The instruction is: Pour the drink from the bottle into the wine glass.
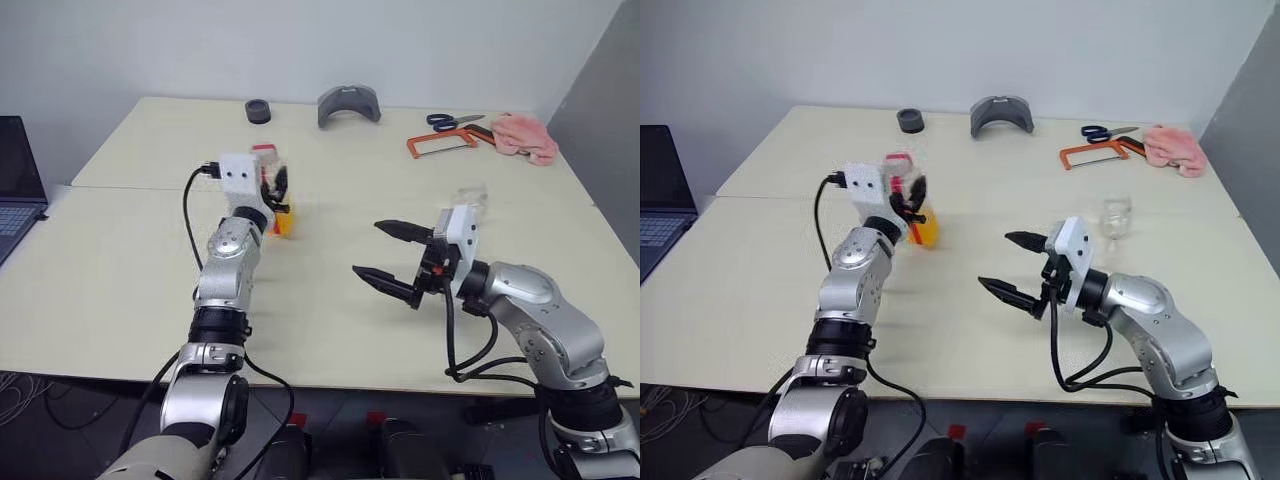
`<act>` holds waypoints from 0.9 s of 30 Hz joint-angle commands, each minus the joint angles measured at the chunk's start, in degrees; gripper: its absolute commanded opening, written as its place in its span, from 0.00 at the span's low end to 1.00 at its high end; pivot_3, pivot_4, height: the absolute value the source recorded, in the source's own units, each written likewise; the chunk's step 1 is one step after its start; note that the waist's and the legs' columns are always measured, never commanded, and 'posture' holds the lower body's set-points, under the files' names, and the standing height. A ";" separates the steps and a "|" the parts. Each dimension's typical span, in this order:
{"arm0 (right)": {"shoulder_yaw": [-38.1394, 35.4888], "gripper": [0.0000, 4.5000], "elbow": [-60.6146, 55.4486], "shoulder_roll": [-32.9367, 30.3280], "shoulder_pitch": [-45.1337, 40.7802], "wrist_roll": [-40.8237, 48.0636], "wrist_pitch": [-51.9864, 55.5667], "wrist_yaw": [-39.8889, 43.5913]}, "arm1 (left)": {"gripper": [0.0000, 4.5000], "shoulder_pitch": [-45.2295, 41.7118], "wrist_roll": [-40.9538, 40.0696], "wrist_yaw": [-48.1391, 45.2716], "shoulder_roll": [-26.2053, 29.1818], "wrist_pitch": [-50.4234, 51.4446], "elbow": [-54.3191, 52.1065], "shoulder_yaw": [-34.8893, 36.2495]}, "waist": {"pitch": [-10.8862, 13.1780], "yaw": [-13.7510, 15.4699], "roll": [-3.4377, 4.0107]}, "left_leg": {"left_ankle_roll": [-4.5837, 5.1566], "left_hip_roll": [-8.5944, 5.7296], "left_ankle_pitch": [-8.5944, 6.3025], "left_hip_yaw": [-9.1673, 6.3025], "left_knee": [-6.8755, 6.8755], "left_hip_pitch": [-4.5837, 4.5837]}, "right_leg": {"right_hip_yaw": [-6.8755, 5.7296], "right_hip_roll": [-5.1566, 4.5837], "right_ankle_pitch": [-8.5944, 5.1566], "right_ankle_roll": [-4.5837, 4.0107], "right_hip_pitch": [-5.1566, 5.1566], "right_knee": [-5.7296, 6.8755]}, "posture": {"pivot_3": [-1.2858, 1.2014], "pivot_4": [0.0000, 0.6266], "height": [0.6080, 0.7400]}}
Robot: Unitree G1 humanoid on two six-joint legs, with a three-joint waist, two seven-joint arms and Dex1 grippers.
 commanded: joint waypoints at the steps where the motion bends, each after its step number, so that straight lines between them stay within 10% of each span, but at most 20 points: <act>1: -4.15 1.00 -4.80 -2.05 0.48 1.65 0.65 -1.05 | 0.40 1.71 -5.70 -18.44 2.24 0.82 -6.35 -5.06 | 0.00 -0.02 0.01 | -0.01 0.00 0.00 0.03 0.00 -0.01 | 0.01 0.00 0.00 0.00 0.00 -0.02 | 0.52 0.24 1.00; 12: -4.98 1.00 -9.55 -1.07 -3.67 6.06 12.66 -11.15 | 0.40 0.14 -8.59 -40.79 4.42 3.18 -7.17 -12.37 | 0.04 -0.27 0.03 | 0.20 -0.01 -0.11 0.04 0.00 0.04 | 0.08 0.12 0.00 0.00 0.00 0.01 | 0.52 0.24 1.00; 27: -0.08 1.00 -4.96 6.06 -7.91 1.84 13.96 -16.93 | 0.40 -0.54 -5.79 -44.86 3.75 -0.55 -4.69 -13.74 | 0.05 -0.19 0.05 | 0.22 0.00 -0.12 -0.11 0.00 -0.01 | 0.05 0.09 0.00 -0.01 -0.03 0.00 | 0.52 0.24 1.00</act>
